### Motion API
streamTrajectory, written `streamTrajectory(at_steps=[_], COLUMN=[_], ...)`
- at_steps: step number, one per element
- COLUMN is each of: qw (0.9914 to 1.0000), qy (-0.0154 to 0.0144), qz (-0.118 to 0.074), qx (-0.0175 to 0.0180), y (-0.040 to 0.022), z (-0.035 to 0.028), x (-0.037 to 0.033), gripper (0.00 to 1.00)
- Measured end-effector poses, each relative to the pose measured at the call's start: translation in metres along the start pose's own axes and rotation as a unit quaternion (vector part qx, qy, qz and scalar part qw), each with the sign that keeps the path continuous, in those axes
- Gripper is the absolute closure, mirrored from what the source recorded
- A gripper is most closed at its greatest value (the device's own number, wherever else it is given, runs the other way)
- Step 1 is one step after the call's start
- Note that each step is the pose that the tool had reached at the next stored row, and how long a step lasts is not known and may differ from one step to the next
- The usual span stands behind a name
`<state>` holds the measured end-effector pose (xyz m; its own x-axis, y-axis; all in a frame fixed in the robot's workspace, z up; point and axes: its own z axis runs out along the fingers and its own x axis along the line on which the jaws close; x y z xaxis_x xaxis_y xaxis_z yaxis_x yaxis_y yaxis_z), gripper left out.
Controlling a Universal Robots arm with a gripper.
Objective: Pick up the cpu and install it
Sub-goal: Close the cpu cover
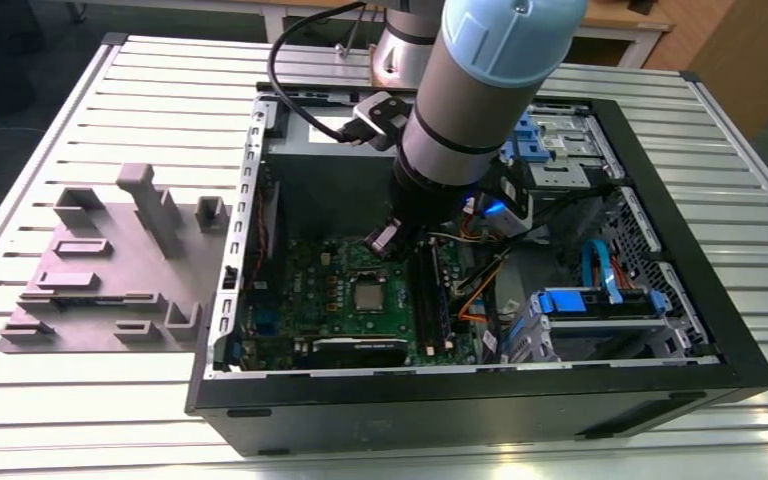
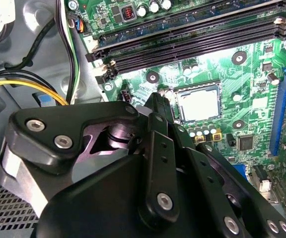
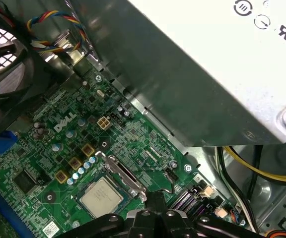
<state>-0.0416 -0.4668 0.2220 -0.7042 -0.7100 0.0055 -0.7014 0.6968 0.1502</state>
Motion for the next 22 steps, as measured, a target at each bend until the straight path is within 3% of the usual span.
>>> streamTrajectory(at_steps=[11, 22], qw=[0.99929, 0.99684], qy=[0.0057, 0.0120], qz=[-0.037, -0.079], qx=[0.0002, 0.0004], y=[-0.0006, -0.0014], z=[0.0001, 0.0002], x=[0.0005, 0.0004], gripper=[0.90, 0.90])
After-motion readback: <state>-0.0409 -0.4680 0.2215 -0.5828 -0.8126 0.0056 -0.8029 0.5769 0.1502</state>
